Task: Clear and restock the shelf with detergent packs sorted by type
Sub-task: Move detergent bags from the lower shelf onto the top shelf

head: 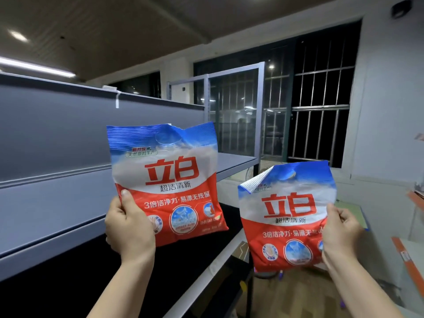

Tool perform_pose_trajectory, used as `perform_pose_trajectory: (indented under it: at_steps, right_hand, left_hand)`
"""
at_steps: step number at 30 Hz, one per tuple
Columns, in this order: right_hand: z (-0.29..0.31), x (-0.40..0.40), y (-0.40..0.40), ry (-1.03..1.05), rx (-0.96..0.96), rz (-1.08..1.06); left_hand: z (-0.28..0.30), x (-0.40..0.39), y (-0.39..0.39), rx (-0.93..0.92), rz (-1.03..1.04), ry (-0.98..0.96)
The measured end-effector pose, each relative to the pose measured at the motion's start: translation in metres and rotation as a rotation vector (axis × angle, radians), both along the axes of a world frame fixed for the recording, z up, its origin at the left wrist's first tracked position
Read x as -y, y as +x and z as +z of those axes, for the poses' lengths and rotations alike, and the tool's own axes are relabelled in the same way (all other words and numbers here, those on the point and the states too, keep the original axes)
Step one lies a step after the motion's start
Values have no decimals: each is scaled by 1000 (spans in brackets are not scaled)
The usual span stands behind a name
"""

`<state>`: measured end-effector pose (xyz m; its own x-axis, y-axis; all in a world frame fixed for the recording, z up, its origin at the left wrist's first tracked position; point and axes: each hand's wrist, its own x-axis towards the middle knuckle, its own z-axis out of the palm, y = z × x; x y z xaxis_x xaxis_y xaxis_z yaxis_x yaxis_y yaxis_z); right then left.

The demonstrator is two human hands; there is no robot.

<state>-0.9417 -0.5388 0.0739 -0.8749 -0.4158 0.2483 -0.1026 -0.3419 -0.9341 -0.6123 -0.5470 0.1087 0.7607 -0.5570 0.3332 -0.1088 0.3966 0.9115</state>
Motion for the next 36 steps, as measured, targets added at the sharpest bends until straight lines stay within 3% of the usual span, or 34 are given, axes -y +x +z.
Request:
perform_pose_trajectory:
  at_steps: [3, 15, 20, 26, 36]
  right_hand:
    - [11, 40, -22, 2, -17, -36]
    - [49, 198, -99, -25, -59, -44]
    - [64, 279, -140, -116, -23, 102]
    - [95, 371, -171, -155, -114, 192]
    - [123, 483, -148, -195, -53, 472]
  left_hand:
    - [12, 46, -21, -19, -39, -45]
    - [48, 166, -94, -17, 130, -122]
    - [55, 216, -134, -6, 257, -128]
    - [73, 273, -173, 42, 477, -117]
    - [84, 333, -182, 90, 690, -90]
